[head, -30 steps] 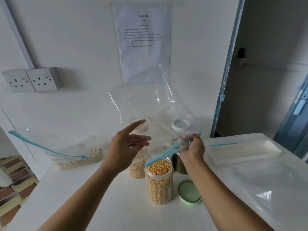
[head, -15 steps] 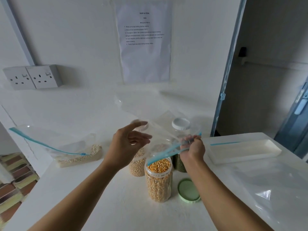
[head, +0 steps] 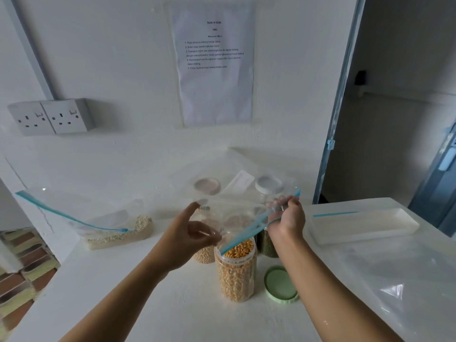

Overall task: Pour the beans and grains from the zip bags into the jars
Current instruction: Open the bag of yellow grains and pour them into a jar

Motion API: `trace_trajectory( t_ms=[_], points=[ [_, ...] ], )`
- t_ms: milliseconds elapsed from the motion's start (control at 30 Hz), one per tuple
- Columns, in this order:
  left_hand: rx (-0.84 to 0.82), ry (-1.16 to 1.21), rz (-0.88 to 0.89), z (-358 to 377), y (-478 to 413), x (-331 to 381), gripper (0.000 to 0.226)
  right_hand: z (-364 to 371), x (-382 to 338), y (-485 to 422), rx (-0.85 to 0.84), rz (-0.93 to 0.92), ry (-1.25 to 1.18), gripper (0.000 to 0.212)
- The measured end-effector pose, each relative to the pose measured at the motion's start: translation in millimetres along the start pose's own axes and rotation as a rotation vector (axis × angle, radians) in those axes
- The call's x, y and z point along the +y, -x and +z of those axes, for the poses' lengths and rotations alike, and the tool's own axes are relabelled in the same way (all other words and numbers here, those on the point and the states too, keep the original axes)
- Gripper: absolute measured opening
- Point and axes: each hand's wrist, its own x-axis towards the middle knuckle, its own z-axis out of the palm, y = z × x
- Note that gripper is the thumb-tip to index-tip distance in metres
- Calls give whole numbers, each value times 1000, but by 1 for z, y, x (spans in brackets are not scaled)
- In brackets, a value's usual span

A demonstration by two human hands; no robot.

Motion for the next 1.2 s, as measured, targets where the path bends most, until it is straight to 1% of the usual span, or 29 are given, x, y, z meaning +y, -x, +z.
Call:
trace_trajectory(
  t_ms=[100, 267, 333, 400, 500, 667, 833, 900, 1000, 1067, 1200],
  points=[
    [74, 113, -18, 2, 3, -4, 62, 5, -1, 3, -14, 9, 19, 39],
    [173, 129, -3, 9, 5, -2, 42, 2, 1, 3, -25, 10, 8, 39],
    [211, 131, -12, 13, 4, 0, 39, -1, 3, 3, -24, 19, 31, 39],
    [215, 127, -4, 17, 2, 2, 40, -2, 4, 6, -17, 19, 46, 38],
    [152, 70, 27, 19, -2, 5, 33, -4, 2, 6, -10, 34, 49, 36],
    [142, 87, -7, 15, -6, 6, 39, -9, 0, 3, -19, 55, 25, 34],
    [212, 55, 56, 19, -7, 4, 40, -8, 2, 7, -7, 42, 15, 35],
    [204, 59, 47, 17, -8, 1, 39, -9, 2, 7, -25, 47, 29, 33],
    [176, 101, 6, 15, -10, -4, 34, -8, 0, 6, -37, 58, 30, 31],
    [158, 175, -24, 15, -9, -5, 32, -9, 0, 6, -41, 56, 25, 32],
    [169, 211, -40, 16, -11, -6, 38, -9, 2, 8, -48, 45, 36, 33]
  ],
)
